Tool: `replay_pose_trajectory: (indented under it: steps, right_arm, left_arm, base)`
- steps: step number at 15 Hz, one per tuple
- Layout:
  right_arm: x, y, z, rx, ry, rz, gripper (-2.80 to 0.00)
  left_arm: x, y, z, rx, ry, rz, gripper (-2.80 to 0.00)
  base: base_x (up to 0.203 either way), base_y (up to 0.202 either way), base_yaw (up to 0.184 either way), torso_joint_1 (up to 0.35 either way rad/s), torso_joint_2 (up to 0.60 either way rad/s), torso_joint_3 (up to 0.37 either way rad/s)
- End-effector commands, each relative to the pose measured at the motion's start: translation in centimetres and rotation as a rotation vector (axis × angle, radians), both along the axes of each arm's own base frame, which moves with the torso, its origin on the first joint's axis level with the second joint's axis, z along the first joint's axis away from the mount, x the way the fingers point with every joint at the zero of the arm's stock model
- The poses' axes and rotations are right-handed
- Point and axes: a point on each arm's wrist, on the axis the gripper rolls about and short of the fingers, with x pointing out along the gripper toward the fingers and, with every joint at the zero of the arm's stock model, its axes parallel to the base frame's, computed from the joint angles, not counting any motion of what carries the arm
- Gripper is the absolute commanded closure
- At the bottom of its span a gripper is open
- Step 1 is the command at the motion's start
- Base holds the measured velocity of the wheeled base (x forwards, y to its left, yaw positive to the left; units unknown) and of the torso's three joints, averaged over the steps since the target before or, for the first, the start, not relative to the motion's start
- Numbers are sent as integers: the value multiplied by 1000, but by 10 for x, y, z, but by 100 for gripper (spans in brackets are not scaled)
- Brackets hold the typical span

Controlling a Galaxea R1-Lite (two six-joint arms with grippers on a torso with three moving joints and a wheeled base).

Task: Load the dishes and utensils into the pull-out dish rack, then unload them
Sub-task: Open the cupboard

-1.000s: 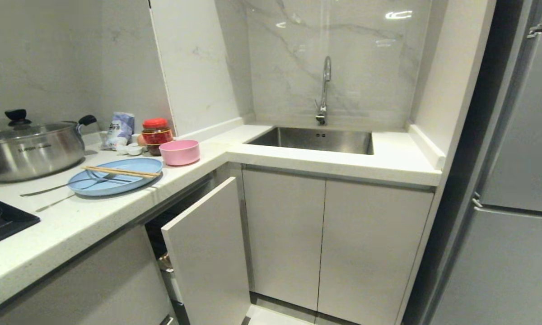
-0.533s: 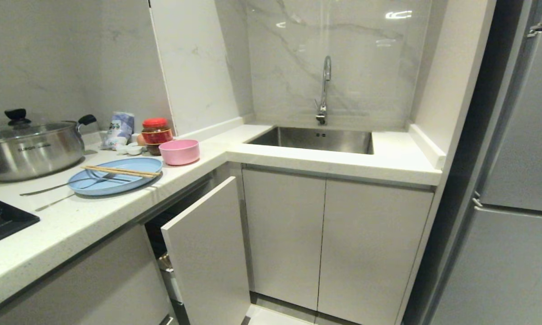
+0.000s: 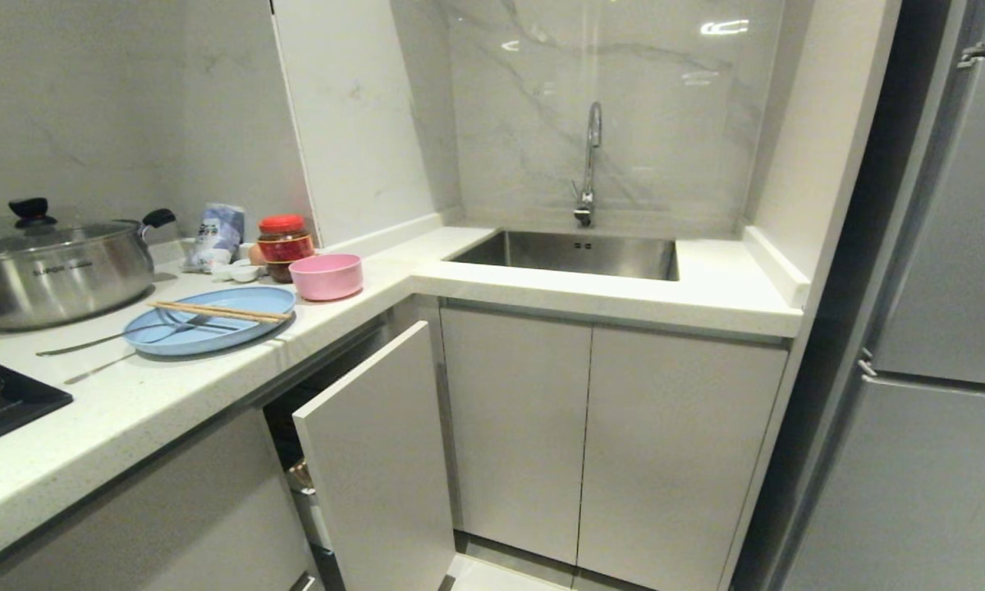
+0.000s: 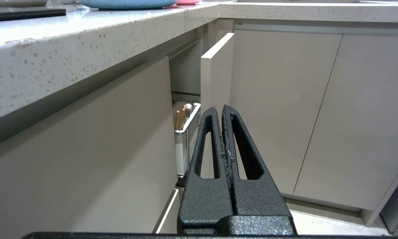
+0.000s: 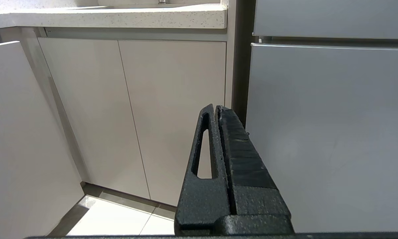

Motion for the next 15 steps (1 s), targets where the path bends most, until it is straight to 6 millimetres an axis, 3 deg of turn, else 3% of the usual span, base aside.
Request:
replay_pose_trajectory:
  steps: [1,2,4,8,12,15]
  right_arm:
    - [2,0,-7,0,24,1,0]
    - [2,0,-7,0,24,1,0]
    - [2,0,-7,0,24,1,0]
    - [2,0,-7,0,24,1,0]
    - [2,0,-7,0,24,1,0]
    - [2,0,-7,0,24,1,0]
  left_arm:
    - [1,0,-3,13,15,-6,0]
    - [-1,0,4,19,-8,-8,0]
    - [-12,0,41,18,-82,-11,0]
    - [-36,0,143,18,-161,-10,0]
    - [10,0,233,19,-76,-13,0]
    - [59,-1,268,19,-5,-16,0]
  base:
    - [0,0,0,0,0,0]
    - [0,0,0,0,0,0]
    - [0,0,0,0,0,0]
    - [0,0,0,0,0,0]
    - [0,0,0,0,0,0]
    - [0,0,0,0,0,0]
